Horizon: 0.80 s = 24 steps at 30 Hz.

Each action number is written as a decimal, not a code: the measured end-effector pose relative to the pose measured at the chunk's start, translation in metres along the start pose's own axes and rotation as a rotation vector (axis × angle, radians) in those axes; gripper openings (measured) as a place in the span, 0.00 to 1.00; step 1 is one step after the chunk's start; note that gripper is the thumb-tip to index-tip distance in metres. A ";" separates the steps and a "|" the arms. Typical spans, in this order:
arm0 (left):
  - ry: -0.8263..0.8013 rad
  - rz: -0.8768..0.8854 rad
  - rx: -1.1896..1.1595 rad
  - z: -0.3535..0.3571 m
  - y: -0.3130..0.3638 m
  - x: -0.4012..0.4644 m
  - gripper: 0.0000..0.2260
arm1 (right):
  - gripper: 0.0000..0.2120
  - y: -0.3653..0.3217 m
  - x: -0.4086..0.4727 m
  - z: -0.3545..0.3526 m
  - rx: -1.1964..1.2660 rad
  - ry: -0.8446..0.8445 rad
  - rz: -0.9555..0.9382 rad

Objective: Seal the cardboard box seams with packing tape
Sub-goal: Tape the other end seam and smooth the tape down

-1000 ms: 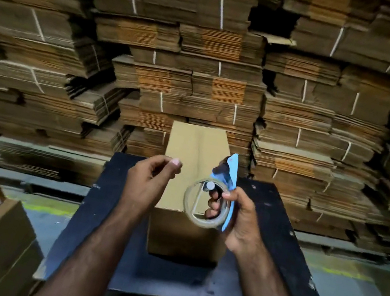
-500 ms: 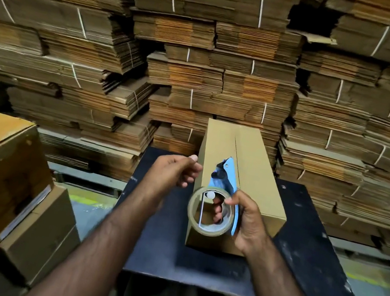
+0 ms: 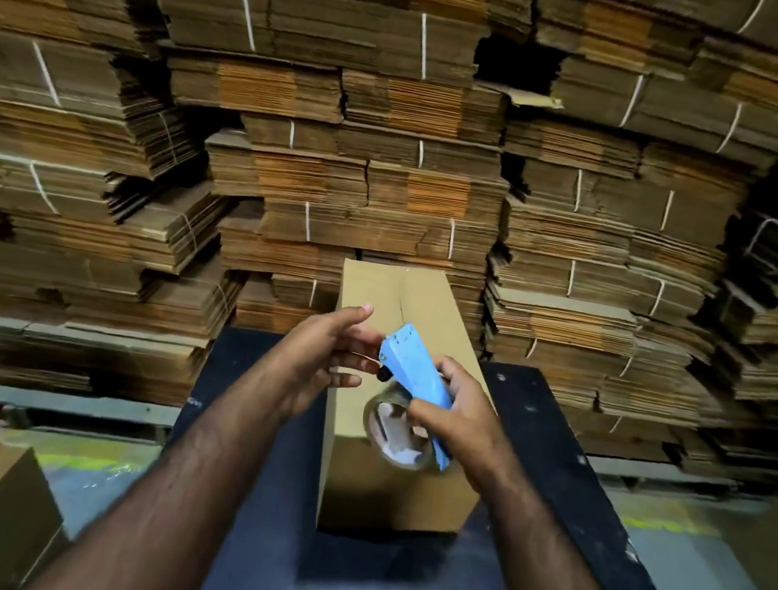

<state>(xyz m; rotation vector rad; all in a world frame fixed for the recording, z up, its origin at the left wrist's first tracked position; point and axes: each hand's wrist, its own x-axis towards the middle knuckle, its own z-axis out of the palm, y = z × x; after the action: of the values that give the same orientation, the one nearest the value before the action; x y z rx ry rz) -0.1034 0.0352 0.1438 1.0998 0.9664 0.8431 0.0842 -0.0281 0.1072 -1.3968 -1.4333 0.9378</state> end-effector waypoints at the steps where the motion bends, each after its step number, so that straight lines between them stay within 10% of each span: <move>1: -0.010 -0.003 -0.024 0.003 0.003 0.003 0.19 | 0.25 -0.003 0.002 -0.006 -0.089 0.024 -0.029; 8: -0.019 0.106 0.107 0.026 0.022 0.013 0.17 | 0.38 -0.003 0.019 -0.029 -0.481 0.107 -0.193; 24: 0.205 0.368 0.395 0.084 0.040 0.043 0.04 | 0.32 0.005 0.035 -0.081 -0.376 0.100 -0.291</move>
<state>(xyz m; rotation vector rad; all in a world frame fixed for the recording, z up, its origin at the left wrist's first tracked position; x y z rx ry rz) -0.0127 0.0565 0.1871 1.5860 1.1507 1.1080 0.1642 0.0020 0.1311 -1.4253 -1.7399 0.4213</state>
